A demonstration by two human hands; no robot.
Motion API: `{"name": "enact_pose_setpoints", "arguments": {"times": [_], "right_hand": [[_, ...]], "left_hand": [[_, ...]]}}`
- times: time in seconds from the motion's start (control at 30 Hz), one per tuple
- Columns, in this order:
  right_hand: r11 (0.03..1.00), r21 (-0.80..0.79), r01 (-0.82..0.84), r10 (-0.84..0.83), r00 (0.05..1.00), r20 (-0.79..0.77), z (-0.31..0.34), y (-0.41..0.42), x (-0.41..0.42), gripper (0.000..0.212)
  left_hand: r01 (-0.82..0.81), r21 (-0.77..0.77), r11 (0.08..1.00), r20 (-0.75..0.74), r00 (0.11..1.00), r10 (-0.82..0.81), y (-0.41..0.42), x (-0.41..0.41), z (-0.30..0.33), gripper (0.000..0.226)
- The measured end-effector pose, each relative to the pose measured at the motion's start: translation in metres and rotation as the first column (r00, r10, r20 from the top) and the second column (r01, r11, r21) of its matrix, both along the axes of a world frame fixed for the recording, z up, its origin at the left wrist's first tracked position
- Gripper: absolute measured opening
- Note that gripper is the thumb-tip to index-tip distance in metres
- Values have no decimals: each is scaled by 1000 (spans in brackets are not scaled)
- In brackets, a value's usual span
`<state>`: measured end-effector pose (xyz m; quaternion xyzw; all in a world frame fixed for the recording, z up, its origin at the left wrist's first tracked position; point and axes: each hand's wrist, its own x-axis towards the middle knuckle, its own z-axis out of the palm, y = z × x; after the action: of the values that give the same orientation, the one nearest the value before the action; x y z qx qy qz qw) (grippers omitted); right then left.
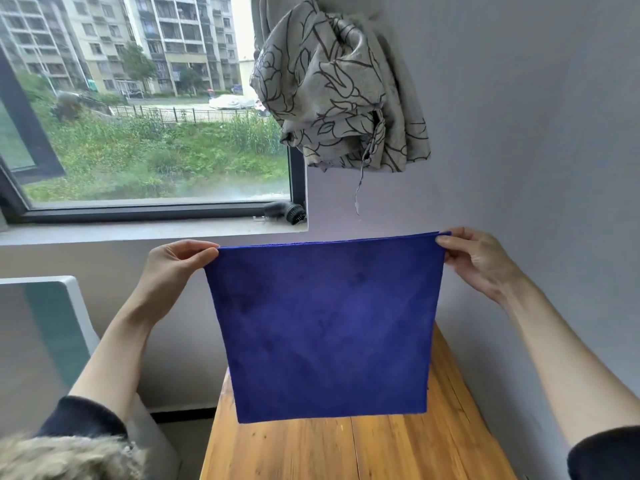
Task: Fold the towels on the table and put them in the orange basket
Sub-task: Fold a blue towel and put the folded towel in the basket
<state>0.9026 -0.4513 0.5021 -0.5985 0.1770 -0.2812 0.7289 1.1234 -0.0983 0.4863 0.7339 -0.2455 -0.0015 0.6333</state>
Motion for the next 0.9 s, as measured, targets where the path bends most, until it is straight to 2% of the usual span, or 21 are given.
{"name": "enact_pose_setpoints", "arguments": {"times": [0.07, 0.13, 0.23, 0.3, 0.37, 0.43, 0.53, 0.6, 0.67, 0.77, 0.83, 0.9], "right_hand": [[1000, 18, 2, -3, 1000, 6, 1, -2, 0, 25], [999, -45, -2, 1, 1000, -27, 2, -3, 0, 22], [933, -359, -20, -53, 980, -193, 2, 0, 3, 23], [831, -555, -43, -133, 953, -273, 1, 5, 6, 22], [776, -627, -70, -175, 931, -320, -2, 8, 9, 17], [754, -653, -70, -204, 920, -334, -5, 9, 11, 14], [760, -649, -36, -233, 917, -323, -10, 7, 12, 11], [780, -621, -82, -193, 911, -364, -11, 6, 10, 11], [830, -538, -145, -94, 916, -391, -13, 4, 8, 15], [918, -349, -190, 67, 940, -335, -14, 1, 5, 16], [950, -244, -194, 121, 951, -286, -13, -1, 4, 16], [959, -207, -194, 135, 954, -269, -12, -3, 4, 16]], "left_hand": [[26, 13, 1000, -3, 1000, -26, 1, 1, 0, 12], [51, 14, 999, -7, 999, -51, 2, 1, 0, 15], [92, 58, 994, -9, 996, -92, 8, 3, -2, 23], [104, 195, 975, 21, 994, -110, 10, 5, -4, 24], [108, 340, 934, 50, 990, -132, 11, 8, -8, 23], [103, 380, 919, 51, 990, -132, 11, 8, -12, 21], [103, 316, 943, 38, 992, -121, 13, 7, -19, 12], [124, 247, 961, -1, 992, -127, 15, 5, -23, 10], [150, 155, 976, -65, 988, -141, 15, 2, -26, 11], [173, 57, 983, -121, 979, -165, 16, 0, -27, 12], [179, 24, 984, -130, 976, -174, 17, 2, -27, 12], [162, 14, 987, -137, 978, -159, 16, 4, -27, 11]]}}
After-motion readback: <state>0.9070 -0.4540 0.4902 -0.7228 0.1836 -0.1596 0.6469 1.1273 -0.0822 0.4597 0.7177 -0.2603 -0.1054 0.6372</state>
